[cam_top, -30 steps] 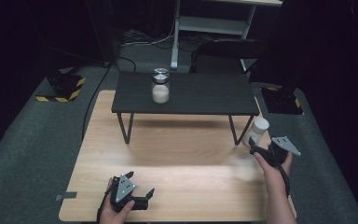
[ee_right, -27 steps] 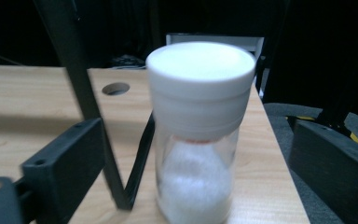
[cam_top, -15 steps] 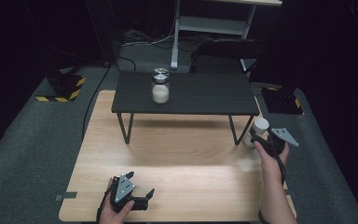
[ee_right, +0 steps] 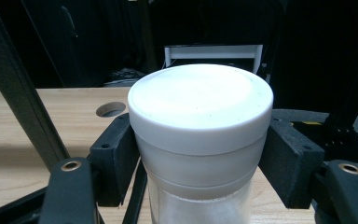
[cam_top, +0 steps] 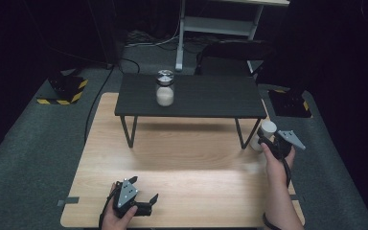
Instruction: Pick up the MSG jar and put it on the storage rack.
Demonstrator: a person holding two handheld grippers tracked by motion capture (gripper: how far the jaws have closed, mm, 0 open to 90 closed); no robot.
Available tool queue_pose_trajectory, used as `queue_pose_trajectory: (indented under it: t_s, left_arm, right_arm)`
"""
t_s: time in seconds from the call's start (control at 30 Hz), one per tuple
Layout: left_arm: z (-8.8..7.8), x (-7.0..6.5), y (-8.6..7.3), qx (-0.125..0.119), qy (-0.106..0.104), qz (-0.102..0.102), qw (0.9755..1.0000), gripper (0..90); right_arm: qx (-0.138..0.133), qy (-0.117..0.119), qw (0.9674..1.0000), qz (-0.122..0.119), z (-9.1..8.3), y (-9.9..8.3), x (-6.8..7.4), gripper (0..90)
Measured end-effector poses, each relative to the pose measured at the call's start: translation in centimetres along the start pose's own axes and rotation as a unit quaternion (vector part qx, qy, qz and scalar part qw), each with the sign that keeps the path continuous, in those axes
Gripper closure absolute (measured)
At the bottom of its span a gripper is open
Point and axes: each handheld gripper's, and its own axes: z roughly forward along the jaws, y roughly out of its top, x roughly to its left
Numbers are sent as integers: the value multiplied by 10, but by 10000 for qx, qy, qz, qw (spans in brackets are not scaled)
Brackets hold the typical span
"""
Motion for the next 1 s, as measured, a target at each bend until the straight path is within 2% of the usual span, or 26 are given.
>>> queue_pose_trajectory:
  t_s: [0.17, 0.33, 0.63, 0.7, 0.73, 0.87, 1.0]
  left_arm:
    - [0, 0, 1, 14, 10, 11, 10000, 2]
    - [0, 0, 0, 4, 10, 5, 10000, 2]
    - [0, -1, 1, 19, 35, 3, 10000, 2]
    - [0, -2, 1, 21, 30, -5, 10000, 2]
    - [0, -2, 1, 25, 30, 3, 10000, 2]
    - [1, -1, 1, 34, 23, -40, 10000, 2]
    - [1, 1, 1, 37, -3, -91, 10000, 2]
  right_arm:
    - [39, -55, 10000, -73, -3, 2, 3, 342]
    - [-105, -42, 9999, -115, -19, -1, 1, 342]
    - [-261, 222, 9991, -238, -62, -2, 4, 342]
    - [-275, 258, 9990, -239, -66, -2, 4, 342]
    - [-306, 354, 9985, -276, -76, -1, 5, 342]
    - [-385, 508, 9972, -384, -95, 1, 12, 342]
    - [-462, 657, 9961, -376, -111, 2, 19, 342]
